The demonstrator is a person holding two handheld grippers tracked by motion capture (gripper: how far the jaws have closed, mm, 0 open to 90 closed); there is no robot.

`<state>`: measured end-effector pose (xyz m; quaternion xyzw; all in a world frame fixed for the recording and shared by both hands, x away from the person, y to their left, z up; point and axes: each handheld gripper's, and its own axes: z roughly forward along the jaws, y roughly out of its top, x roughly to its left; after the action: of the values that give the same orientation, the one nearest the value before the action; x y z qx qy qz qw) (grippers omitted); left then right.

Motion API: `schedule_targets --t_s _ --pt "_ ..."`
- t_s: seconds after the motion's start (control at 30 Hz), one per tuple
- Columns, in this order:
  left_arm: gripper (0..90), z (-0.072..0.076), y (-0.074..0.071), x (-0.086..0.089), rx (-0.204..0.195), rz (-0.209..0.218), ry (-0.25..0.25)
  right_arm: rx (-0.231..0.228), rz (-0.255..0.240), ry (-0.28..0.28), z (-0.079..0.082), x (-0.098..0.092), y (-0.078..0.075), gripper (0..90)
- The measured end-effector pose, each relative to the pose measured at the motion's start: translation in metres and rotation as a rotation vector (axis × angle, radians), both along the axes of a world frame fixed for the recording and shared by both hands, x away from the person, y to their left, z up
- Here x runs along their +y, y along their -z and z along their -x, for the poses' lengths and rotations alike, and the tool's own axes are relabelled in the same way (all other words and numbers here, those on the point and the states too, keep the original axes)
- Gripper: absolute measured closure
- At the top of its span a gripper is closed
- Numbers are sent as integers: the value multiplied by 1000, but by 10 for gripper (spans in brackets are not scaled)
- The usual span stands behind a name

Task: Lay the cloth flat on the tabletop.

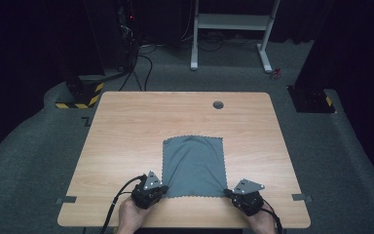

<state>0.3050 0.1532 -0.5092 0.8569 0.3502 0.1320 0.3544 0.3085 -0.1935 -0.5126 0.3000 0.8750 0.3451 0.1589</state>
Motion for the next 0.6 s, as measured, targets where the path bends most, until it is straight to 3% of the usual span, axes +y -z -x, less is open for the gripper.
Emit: schedule_targets --t_s 0.17,0.37,0.43,0.47,0.5,0.53,0.57,0.6 --pt "900 13 -2 3 20 6 40 2 13 -28 12 -2 -6 900" --pt "892 16 2 4 39 4 44 26 21 -70 21 0 -4 886" --pt "790 10 0 4 39 32 30 28 -3 -73 17 2 -3 808" --pt "735 5 -1 3 41 50 24 24 -53 -50 8 3 -7 776" --pt "735 -3 -2 3 35 60 14 24 -53 -50 8 3 -7 776" --pt "697 -11 -3 3 28 70 -12 23 -80 -38 0 3 -9 776" --pt "644 -32 -2 4 24 70 -76 9 -107 -1 -21 5 -12 777" --pt "621 -32 -2 4 24 70 -76 9 -107 -1 -21 5 -12 777"
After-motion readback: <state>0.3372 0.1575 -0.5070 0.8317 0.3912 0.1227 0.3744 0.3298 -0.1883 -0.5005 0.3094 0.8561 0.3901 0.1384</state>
